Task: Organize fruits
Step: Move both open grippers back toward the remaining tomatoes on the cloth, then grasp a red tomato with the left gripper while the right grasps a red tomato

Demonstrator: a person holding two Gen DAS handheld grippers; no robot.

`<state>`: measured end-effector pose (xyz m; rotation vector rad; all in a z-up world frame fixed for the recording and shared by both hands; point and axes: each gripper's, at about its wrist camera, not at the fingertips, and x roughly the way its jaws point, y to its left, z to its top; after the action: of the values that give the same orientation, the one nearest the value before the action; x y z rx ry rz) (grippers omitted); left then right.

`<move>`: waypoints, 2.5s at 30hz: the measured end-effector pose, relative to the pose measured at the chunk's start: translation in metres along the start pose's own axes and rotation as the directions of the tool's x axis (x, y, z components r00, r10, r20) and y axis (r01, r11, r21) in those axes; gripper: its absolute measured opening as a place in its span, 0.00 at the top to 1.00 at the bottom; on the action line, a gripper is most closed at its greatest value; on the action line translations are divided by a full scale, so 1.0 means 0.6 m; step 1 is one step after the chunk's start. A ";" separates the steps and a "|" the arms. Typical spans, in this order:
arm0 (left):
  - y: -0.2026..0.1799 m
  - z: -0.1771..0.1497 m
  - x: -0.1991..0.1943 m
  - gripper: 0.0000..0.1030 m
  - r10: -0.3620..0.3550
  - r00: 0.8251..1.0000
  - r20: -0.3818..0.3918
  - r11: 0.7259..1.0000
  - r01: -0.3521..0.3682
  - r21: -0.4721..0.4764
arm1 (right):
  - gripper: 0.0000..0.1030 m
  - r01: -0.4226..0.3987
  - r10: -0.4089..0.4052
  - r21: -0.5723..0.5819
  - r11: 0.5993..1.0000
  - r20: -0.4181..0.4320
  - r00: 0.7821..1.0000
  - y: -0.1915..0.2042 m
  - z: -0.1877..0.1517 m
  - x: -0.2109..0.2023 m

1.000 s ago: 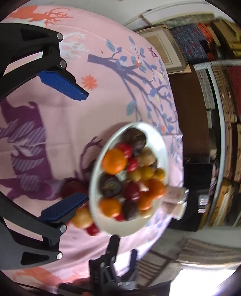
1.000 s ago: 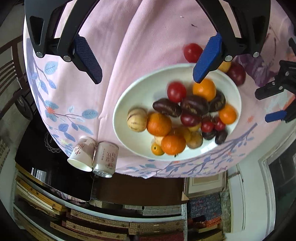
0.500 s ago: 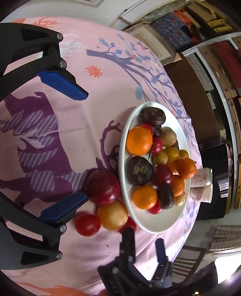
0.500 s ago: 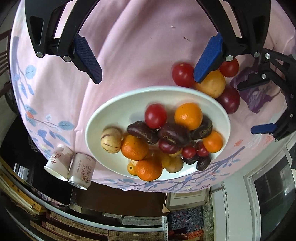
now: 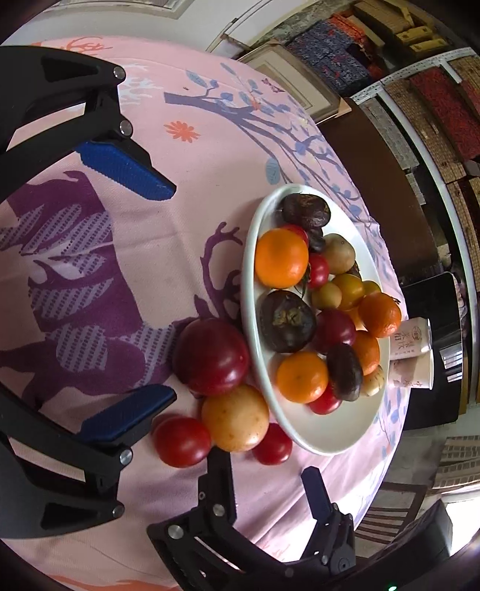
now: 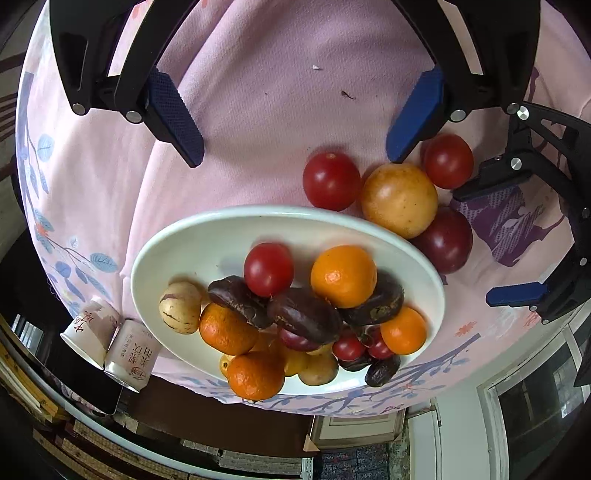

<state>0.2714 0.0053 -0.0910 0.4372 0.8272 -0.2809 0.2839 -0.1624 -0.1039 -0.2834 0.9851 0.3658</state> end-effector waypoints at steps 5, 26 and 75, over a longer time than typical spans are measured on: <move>0.005 -0.002 -0.002 0.04 0.009 1.000 -0.005 1.000 -0.009 0.000 | 0.03 0.034 -0.034 0.009 0.999 0.005 0.999 -0.022 -0.003 -0.002; 0.008 -0.005 0.002 0.04 0.018 1.000 0.007 1.000 -0.018 0.004 | 0.71 -0.005 0.009 -0.028 1.000 0.124 0.992 0.034 0.000 -0.007; -0.002 0.011 0.004 0.61 -0.313 0.949 0.049 0.944 0.316 -0.097 | 0.35 0.072 -0.104 0.193 0.979 0.161 0.981 -0.065 -0.110 -0.092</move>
<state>0.2765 0.0007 -0.0890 0.2000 0.8744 -0.5375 0.2229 -0.2330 -0.0892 -0.1227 0.8286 0.2110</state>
